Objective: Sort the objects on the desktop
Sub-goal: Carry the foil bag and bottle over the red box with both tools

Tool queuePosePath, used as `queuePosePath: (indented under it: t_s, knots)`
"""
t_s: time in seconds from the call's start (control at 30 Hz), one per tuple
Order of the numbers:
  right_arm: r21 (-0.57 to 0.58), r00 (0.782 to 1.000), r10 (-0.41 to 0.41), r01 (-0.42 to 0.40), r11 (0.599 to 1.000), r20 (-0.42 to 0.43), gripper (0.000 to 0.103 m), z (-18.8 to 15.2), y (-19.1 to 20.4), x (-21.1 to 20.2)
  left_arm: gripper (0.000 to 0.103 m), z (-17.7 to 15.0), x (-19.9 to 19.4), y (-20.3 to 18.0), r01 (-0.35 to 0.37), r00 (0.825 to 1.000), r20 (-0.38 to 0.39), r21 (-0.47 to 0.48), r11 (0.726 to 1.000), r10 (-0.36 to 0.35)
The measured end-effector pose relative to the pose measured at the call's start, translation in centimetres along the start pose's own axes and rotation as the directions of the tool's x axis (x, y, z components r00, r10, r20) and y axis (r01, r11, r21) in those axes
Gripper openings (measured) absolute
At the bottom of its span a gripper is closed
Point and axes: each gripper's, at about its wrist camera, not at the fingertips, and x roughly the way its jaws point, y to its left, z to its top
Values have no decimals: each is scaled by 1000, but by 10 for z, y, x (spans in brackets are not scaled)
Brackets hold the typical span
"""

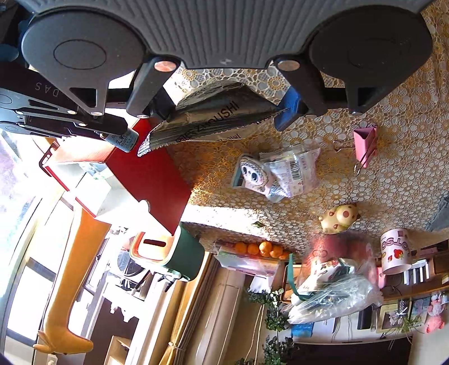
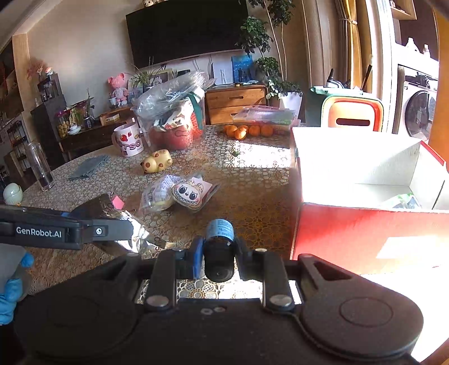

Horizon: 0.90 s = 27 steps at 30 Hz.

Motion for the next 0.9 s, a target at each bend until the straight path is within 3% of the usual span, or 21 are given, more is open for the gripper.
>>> queuePosePath:
  t_s: [0.2, 0.53, 0.9]
  knots:
    - [1, 995, -44, 44, 999, 84, 23, 17, -22, -34, 74, 22, -4, -38, 78, 996, 28, 65, 995, -80]
    - [26, 980, -152, 150, 988, 127, 23, 36, -76, -53, 74, 60, 10, -101, 164, 984, 34, 185, 969, -173]
    - [57, 974, -199, 194, 979, 109, 23, 46, -130, -38, 74, 96, 75, -151, 163, 987, -48, 297, 941, -155]
